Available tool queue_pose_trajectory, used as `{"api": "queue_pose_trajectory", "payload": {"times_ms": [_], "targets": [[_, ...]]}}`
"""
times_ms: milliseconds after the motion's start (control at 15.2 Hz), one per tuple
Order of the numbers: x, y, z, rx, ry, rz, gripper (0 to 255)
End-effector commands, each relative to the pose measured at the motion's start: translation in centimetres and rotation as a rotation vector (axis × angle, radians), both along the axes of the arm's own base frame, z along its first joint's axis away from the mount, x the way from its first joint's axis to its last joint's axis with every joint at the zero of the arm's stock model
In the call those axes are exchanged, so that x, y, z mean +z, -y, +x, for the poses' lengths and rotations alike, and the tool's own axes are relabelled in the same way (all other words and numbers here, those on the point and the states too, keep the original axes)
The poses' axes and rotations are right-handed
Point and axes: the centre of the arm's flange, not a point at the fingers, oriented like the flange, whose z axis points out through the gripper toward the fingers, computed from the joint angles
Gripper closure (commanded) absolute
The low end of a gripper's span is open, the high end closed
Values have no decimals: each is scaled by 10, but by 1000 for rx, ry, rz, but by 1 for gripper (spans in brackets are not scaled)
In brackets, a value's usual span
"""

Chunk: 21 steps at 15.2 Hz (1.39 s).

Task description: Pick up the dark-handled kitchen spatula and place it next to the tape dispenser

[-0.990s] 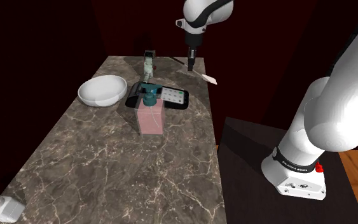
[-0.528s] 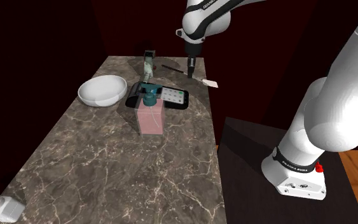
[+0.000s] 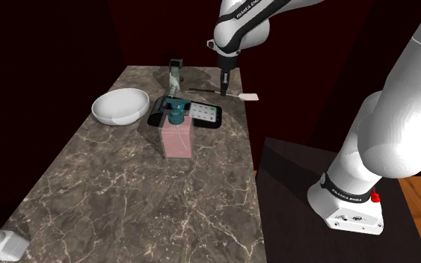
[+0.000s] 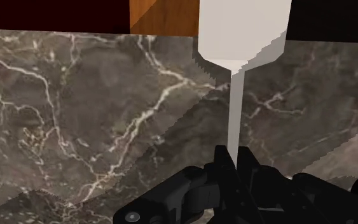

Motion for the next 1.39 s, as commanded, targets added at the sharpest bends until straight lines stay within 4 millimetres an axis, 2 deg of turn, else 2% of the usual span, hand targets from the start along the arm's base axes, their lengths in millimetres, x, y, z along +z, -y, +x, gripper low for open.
{"api": "queue_pose_trajectory", "payload": {"times_ms": [0, 132, 198, 528, 792, 1320], "targets": [[0, 0, 0, 0, 0, 0, 255], [0, 0, 0, 0, 0, 0, 255], [0, 0, 0, 0, 0, 0, 0], [0, 0, 0, 0, 0, 0, 0], [50, 1, -3, 0, 0, 0, 0], [50, 1, -3, 0, 0, 0, 0]]}}
